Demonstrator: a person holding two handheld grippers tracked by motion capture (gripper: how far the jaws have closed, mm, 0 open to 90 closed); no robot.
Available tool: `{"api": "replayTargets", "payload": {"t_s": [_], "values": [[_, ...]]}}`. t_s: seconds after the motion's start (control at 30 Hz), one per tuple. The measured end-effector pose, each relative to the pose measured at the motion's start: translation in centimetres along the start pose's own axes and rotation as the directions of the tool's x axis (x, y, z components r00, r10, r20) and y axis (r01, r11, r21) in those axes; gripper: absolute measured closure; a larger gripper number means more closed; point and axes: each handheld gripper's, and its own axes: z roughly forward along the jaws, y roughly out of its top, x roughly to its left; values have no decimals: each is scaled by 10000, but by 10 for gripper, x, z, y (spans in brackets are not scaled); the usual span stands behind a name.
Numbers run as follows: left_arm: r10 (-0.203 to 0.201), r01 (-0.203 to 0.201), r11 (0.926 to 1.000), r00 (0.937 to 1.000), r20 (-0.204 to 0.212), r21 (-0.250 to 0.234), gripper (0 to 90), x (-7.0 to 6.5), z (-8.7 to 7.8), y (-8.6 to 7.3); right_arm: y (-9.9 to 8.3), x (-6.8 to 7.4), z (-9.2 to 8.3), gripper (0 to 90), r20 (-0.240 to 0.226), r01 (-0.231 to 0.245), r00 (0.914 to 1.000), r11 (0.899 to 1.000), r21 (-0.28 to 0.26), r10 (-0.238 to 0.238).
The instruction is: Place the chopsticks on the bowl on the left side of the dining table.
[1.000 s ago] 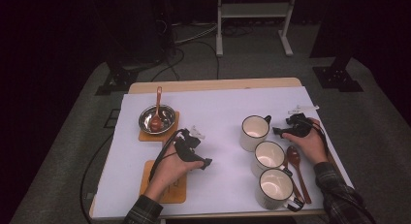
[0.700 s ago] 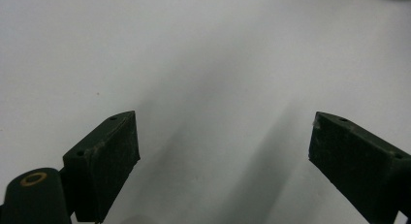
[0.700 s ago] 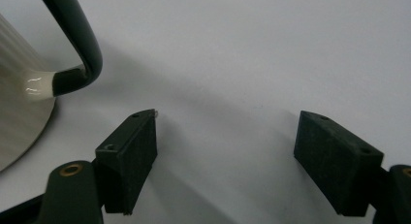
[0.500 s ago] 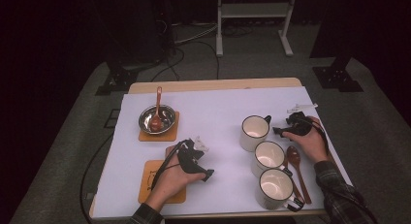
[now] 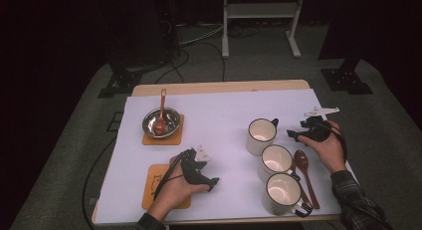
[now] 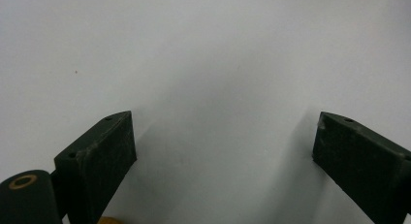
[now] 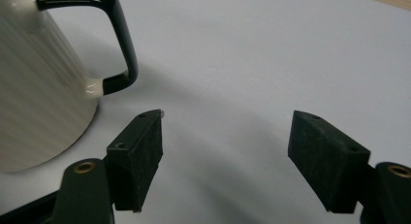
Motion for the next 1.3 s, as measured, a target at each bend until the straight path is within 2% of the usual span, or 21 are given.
{"api": "replayTargets", "payload": {"t_s": [0.03, 0.07, 0.5, 0.63, 0.77, 0.87, 0.97, 1.13, 1.3], "values": [[0, 0, 10000, 10000, 0, 0, 68, 0, 0, 0, 0, 0, 0, 272, 0, 0, 10000, 10000, 0, 0], [-36, 36, 9996, 10000, -6, -286, 68, 0, 0, -3, -2, 0, -6, 279, 14, -95, 10000, 9999, -90, 95], [-70, 70, 9992, 10000, -14, -398, 69, -1, 0, -4, -23, -2, -38, 344, 351, -82, 9993, 10000, 1, 82], [-86, 85, 9992, 10000, -15, -392, 69, -1, 0, -4, -34, -5, -50, 424, 314, -237, 9992, 9997, 105, 234], [-64, 62, 9993, 10000, -32, -377, 69, -1, 0, -4, -41, -6, -56, 464, 450, -287, 9986, 9994, 200, 278], [-59, 58, 9993, 10000, -36, -374, 69, -1, 0, -4, -49, -8, -63, 520, 738, -366, 9967, 9988, 310, 342], [-56, 55, 9993, 10000, -35, -368, 69, -1, 0, -4, -53, -10, -65, 554, 774, -453, 9961, 9982, 402, 421], [-57, 55, 9993, 10000, -38, -370, 69, -1, 0, -4, -63, -16, -64, 664, 1020, -697, 9928, 9954, 655, 628], [-53, 51, 9993, 10000, -42, -367, 69, -1, 0, -4, -66, -21, -62, 703, 1257, -873, 9891, 9932, 775, 771]]}}
